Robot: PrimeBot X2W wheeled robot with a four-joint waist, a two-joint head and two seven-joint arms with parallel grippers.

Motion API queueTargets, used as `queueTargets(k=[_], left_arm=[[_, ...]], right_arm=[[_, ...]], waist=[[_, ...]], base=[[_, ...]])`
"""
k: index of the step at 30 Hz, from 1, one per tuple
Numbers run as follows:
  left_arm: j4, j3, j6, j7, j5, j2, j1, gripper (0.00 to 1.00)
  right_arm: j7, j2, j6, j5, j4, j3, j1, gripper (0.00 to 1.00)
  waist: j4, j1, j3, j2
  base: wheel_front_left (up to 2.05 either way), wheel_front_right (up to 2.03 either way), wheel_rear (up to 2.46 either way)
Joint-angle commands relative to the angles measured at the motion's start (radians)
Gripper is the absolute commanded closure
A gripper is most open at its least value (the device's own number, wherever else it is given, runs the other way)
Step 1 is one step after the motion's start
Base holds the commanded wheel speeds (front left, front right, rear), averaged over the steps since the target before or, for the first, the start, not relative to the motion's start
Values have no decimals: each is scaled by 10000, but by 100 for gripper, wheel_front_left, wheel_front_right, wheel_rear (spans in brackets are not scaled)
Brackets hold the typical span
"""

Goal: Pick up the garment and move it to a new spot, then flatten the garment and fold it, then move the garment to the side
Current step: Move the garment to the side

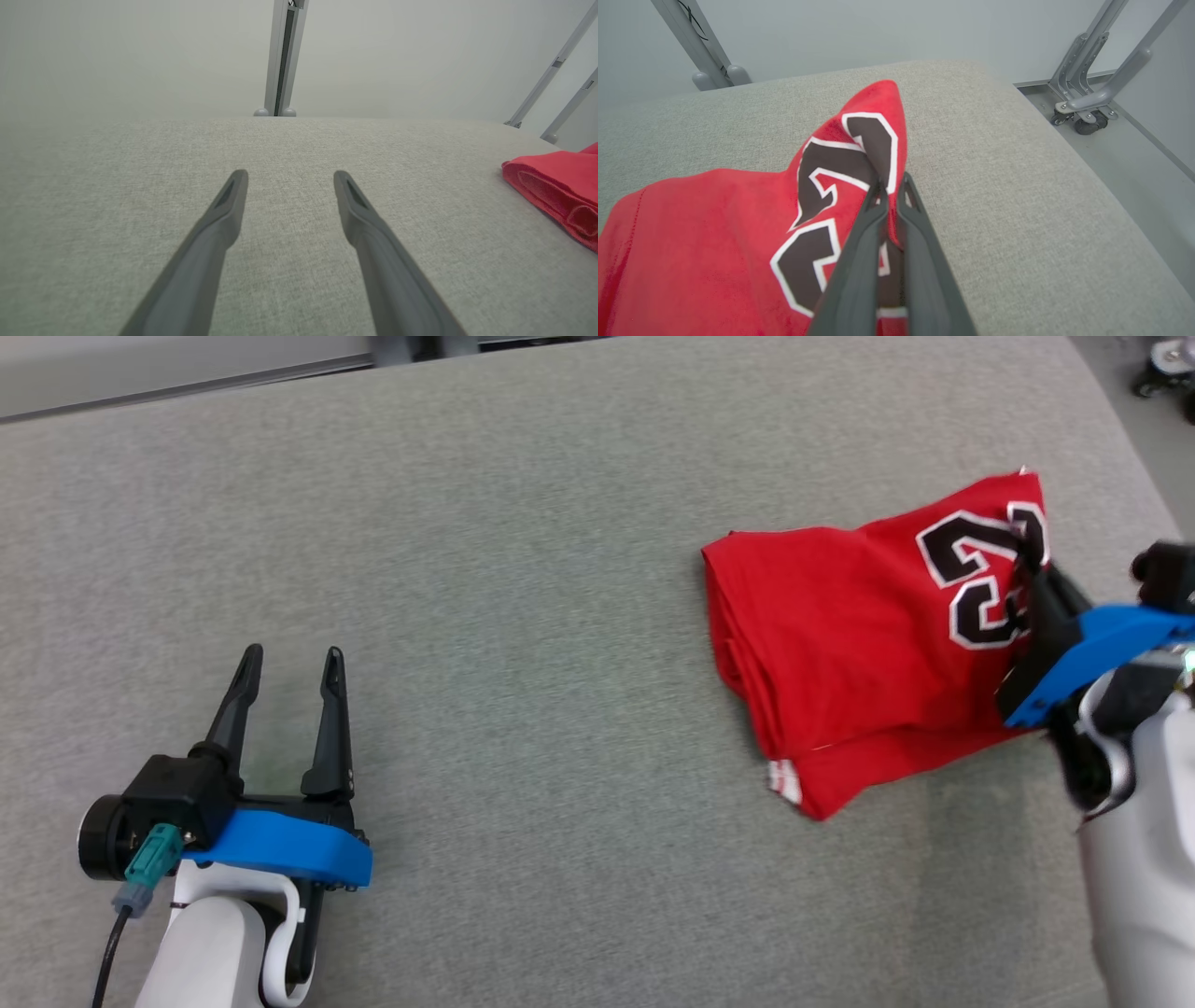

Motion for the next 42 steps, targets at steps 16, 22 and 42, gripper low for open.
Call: queueTargets(k=[16, 22, 42], left_arm=[[-324, -49, 103, -22, -270, 138, 206, 0], [-411, -157, 132, 93, -326, 102, 311, 0], [593, -280, 57, -478, -883, -368, 675, 0]], right_arm=[[774, -2649, 1, -1493, 1027, -2414, -1145, 100], [-248, -2133, 1, -1956, 1013, -2677, -1304, 0], [-2211, -545, 1, -1026, 343, 356, -144, 0]], waist=[[1661, 0, 202, 0], [1616, 0, 157, 0], [1813, 0, -1729, 0]], base=[[0, 0, 0], [0, 0, 0], [0, 0, 0]])
